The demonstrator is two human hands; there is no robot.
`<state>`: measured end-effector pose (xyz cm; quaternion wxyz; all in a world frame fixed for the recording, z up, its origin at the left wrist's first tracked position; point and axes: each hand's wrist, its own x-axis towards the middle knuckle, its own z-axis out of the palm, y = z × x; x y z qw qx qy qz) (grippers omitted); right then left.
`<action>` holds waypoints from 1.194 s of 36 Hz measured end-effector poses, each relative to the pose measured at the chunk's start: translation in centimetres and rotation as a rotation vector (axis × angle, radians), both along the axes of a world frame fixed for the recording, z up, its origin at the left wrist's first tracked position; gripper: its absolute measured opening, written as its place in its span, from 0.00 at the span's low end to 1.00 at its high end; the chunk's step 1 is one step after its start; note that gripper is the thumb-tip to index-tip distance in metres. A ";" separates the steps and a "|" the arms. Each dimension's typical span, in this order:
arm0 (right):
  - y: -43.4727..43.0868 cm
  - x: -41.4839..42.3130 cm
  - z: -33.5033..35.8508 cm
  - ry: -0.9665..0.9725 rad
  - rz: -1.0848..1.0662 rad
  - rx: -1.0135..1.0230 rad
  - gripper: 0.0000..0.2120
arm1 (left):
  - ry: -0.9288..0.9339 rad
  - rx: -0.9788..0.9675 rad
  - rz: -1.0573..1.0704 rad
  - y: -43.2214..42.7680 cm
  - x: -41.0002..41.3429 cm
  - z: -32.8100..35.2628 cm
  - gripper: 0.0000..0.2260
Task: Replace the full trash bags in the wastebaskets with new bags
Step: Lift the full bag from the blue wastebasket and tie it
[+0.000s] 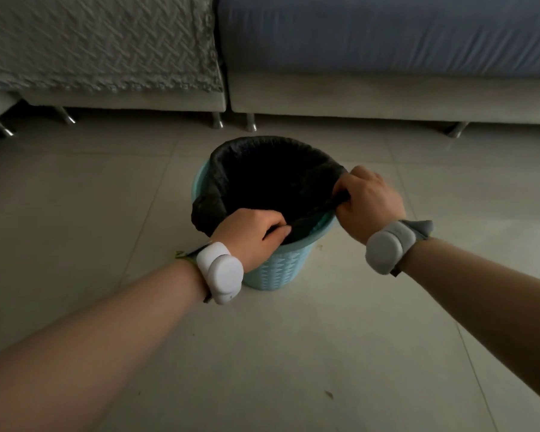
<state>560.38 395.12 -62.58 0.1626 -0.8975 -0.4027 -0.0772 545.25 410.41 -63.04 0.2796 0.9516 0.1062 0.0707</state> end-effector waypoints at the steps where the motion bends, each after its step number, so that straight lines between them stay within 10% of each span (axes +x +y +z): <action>1: -0.3 0.3 -0.1 0.034 -0.031 0.042 0.06 | 0.038 -0.009 -0.014 0.0 0.1 0.2 0.11; 6: -0.8 0.7 -0.1 0.329 -0.052 0.285 0.10 | 0.183 -0.081 -0.092 -0.2 0.9 0.9 0.14; 12: -0.2 1.9 -0.1 0.870 -0.333 0.685 0.23 | -0.111 -0.004 0.134 0.9 2.5 1.4 0.18; 17: 1.7 3.1 -1.2 0.993 -0.402 0.541 0.29 | -0.109 0.230 0.396 4.9 2.5 1.5 0.12; 25: 3.0 4.0 -2.0 0.951 -0.387 0.348 0.17 | 0.225 0.075 0.567 7.9 0.0 -0.2 0.30; 43: 1.4 3.7 -1.0 0.271 -0.196 0.325 0.04 | 0.228 0.216 0.523 9.8 -0.9 -0.6 0.11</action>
